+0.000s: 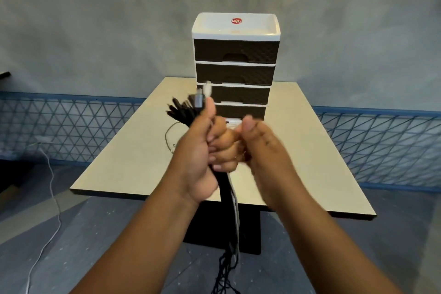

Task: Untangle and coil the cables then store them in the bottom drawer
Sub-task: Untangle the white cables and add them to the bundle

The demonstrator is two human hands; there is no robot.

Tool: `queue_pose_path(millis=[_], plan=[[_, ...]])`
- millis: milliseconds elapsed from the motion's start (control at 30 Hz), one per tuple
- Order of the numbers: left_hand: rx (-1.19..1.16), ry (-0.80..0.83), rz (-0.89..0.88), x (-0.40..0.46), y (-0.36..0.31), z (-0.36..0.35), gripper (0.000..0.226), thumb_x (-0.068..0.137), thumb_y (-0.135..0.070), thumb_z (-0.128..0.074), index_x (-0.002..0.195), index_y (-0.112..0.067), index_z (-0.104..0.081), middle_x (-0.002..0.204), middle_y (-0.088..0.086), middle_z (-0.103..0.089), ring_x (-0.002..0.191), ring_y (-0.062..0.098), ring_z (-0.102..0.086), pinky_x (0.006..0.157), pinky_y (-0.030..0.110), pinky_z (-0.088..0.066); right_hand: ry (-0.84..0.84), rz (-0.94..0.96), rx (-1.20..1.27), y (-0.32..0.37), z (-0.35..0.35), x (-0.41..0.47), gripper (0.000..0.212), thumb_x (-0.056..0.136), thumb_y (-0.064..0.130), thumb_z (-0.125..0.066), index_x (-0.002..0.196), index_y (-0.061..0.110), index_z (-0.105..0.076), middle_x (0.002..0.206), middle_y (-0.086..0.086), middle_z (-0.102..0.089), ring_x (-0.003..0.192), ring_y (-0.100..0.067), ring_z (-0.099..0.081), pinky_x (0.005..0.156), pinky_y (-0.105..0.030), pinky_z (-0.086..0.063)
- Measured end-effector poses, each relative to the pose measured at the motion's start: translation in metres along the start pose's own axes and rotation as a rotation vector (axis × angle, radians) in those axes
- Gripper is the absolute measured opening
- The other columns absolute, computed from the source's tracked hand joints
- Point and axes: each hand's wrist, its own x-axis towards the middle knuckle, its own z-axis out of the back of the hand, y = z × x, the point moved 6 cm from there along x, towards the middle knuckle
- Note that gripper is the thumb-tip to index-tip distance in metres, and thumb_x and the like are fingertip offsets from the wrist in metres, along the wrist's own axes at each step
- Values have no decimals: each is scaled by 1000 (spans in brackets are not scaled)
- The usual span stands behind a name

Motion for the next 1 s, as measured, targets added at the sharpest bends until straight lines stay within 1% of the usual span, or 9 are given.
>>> queue_pose_path(millis=[67,133,267,333,433,633,767,867,1000], plan=[[-106,-44,-61,9,-18,10,59,97,-54,-38,49,-21,-29,41,-9,-21,32,2,-18,33,13,-15,257,-116,-79,-29,-19,-21,72,72,71,-67,94,3,-61,84,-12,-69,77,-17,-63,72,-26,-48],[-188,-97,-75,16,-30,21,56,97,-51,-43,51,-21,-31,42,-9,-23,34,2,-21,32,14,-19,405,-175,-125,-43,-35,-41,39,85,47,-66,85,9,-56,68,-6,-64,64,-19,-61,65,-28,-48],[-517,-136,-4,26,-18,46,48,97,-42,-53,58,-16,-43,50,-7,-34,42,4,-36,42,13,-35,312,-354,79,-46,-41,-45,33,98,27,-56,73,18,-35,54,3,-32,44,-11,-26,44,-22,-23],[-582,-83,-2,25,-8,52,41,94,-45,-57,68,-13,-55,65,-5,-51,63,7,-56,68,17,-49,280,-425,81,-47,-40,-43,33,99,22,-51,72,18,-32,54,3,-28,44,-10,-21,43,-22,-18],[-420,-23,6,14,12,54,39,89,-56,-54,93,-19,-64,96,-4,-68,109,19,-63,105,39,-40,266,-482,89,-53,-37,-43,33,99,20,-49,70,19,-33,55,2,-28,44,-11,-20,44,-22,-16],[-487,3,60,19,16,80,43,98,-46,-43,63,-22,-44,45,-5,-37,41,4,-40,55,17,-48,379,-512,81,-78,-49,-32,31,99,18,-52,70,20,-39,54,0,-34,42,-11,-28,43,-22,-23],[-540,177,126,27,5,90,49,103,-45,-36,61,-20,-41,45,-6,-30,38,5,-26,43,20,-32,517,-409,-36,-96,-53,-20,25,93,32,-64,80,12,-58,70,-5,-55,64,-15,-55,64,-26,-46],[-541,214,118,35,-11,106,50,103,-43,-35,59,-19,-41,45,-8,-28,37,6,-26,42,21,-29,612,-454,-220,-120,-42,-10,53,80,56,-70,96,5,-64,85,-6,-57,80,-17,-54,76,-33,-42],[-453,157,89,43,-35,126,42,89,-43,-50,54,-21,-38,42,-9,-23,36,5,-22,39,19,-27,453,-506,-279,-145,-18,20,36,89,49,-64,103,16,-70,99,-3,-73,96,-18,-69,94,-34,-54]])
